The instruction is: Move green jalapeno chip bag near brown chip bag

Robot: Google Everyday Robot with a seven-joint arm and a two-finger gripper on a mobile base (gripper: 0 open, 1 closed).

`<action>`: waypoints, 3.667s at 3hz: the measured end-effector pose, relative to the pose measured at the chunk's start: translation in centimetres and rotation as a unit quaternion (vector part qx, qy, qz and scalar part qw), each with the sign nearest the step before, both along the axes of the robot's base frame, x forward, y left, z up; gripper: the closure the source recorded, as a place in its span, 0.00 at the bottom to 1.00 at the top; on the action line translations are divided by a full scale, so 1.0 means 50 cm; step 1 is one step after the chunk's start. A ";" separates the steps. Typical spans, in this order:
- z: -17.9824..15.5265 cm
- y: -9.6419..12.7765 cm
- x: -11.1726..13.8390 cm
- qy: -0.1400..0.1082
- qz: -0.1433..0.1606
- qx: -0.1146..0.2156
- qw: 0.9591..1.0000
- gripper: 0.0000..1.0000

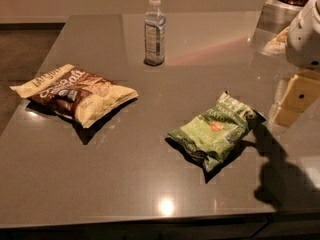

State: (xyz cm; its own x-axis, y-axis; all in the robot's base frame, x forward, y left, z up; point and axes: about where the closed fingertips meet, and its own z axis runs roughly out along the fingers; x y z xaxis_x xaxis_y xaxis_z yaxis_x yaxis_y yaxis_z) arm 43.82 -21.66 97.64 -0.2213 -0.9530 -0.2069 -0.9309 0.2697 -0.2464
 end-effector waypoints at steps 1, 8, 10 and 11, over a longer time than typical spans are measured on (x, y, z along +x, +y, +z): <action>-0.008 0.015 0.001 -0.001 0.003 0.004 1.000 0.00; -0.091 0.161 0.083 0.067 0.056 0.064 0.994 0.83; 0.008 0.275 0.200 0.034 0.085 0.138 0.986 1.00; 0.026 0.334 0.245 0.032 0.088 0.173 0.980 0.84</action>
Offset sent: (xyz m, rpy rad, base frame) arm 0.0043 0.0334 -0.0379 0.0351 0.0410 0.0507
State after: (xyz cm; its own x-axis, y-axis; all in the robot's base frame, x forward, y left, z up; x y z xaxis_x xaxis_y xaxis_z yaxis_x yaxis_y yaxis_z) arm 56.09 -4.96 98.92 -0.0836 -0.8524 -0.5161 -0.9810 0.1613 -0.1075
